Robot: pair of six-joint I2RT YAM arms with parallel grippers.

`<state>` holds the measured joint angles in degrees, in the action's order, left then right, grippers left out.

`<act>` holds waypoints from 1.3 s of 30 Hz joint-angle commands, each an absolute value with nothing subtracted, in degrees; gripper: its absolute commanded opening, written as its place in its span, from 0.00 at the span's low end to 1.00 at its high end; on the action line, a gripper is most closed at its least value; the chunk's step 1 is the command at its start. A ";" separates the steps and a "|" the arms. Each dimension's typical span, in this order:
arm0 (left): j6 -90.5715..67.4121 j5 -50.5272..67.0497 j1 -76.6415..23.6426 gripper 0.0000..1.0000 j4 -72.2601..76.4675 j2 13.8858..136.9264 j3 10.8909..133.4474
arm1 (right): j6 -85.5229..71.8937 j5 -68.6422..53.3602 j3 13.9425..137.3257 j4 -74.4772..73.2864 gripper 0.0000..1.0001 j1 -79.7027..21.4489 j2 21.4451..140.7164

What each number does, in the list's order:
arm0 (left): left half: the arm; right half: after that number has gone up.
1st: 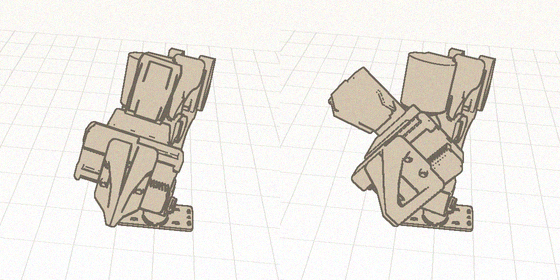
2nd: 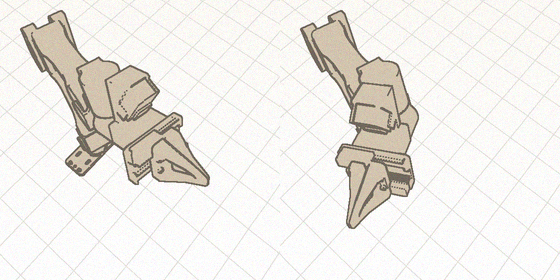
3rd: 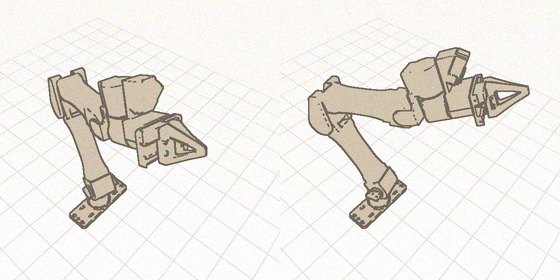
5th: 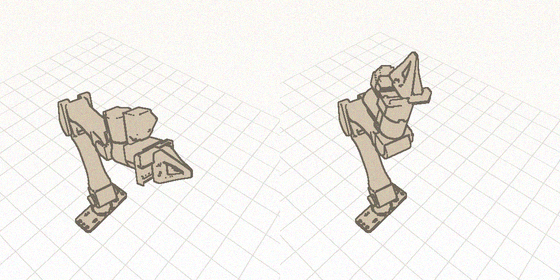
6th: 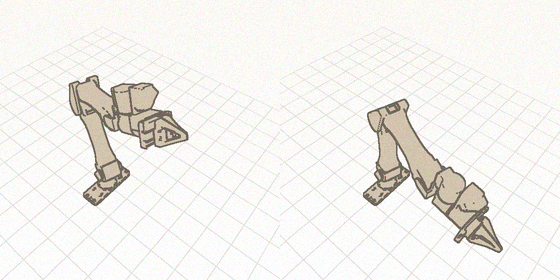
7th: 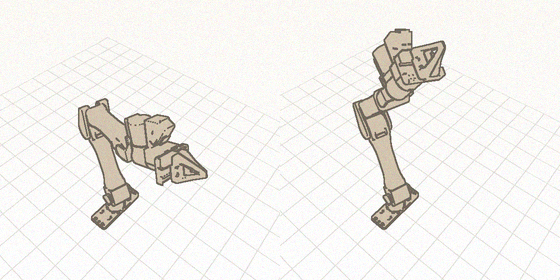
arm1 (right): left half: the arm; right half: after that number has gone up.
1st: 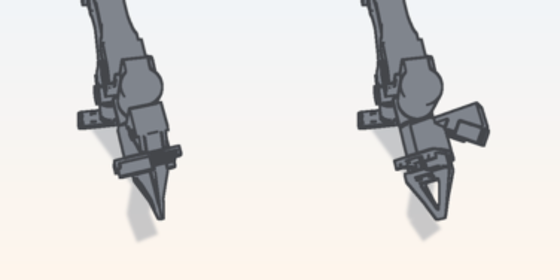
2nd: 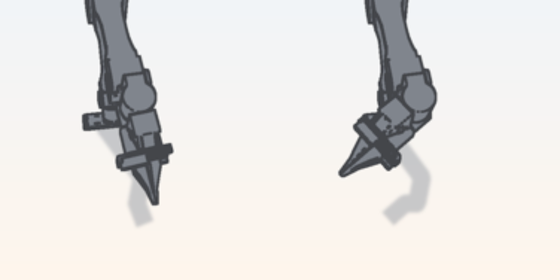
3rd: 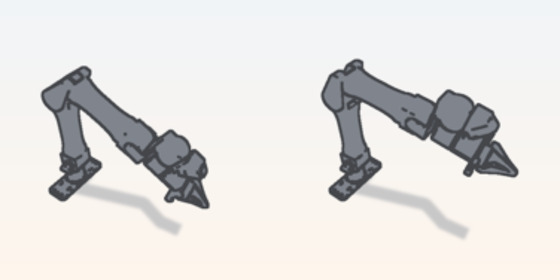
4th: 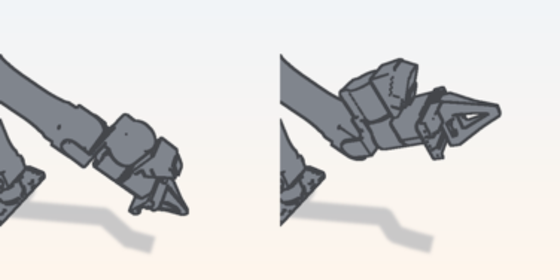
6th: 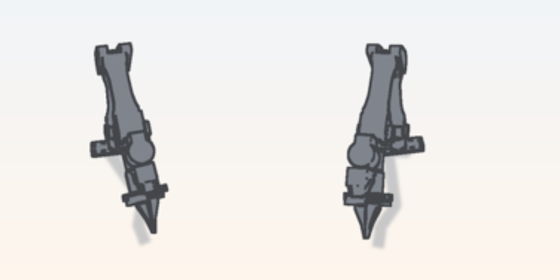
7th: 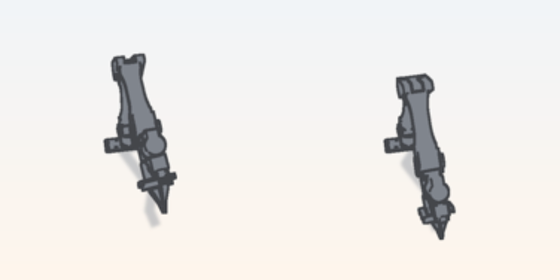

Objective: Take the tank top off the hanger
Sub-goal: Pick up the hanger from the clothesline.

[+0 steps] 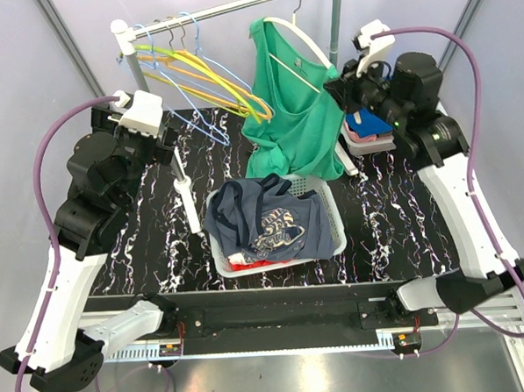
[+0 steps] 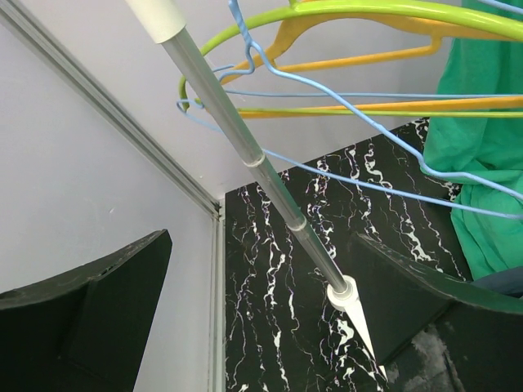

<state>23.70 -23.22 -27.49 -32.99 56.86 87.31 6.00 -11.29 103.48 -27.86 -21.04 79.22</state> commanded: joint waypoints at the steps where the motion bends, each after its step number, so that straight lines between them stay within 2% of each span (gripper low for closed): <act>1: 22.85 -21.88 -27.16 0.99 -31.20 57.13 89.56 | 7.47 -8.71 102.92 -23.29 0.00 -20.65 71.56; 11: 22.76 -21.53 -27.16 0.99 -31.29 57.04 89.47 | 6.77 -4.66 106.61 -22.06 0.00 -20.65 58.63; 18: 22.41 -21.18 -27.07 0.99 -31.55 56.95 89.65 | 1.86 -11.15 110.39 -20.40 0.00 -20.74 53.97; 32: 22.06 -20.04 -26.46 0.99 -32.08 55.99 89.65 | -2.20 -29.44 115.75 -23.55 0.00 -20.74 55.81; 39: 21.53 -16.27 -26.37 0.99 -34.79 55.29 92.28 | 2.46 -30.06 113.74 -35.83 0.00 -20.74 56.95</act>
<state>22.46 -20.08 -26.68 -34.68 57.01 88.36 -0.43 -28.77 114.32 -33.06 -20.93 56.53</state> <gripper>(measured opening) 0.985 0.186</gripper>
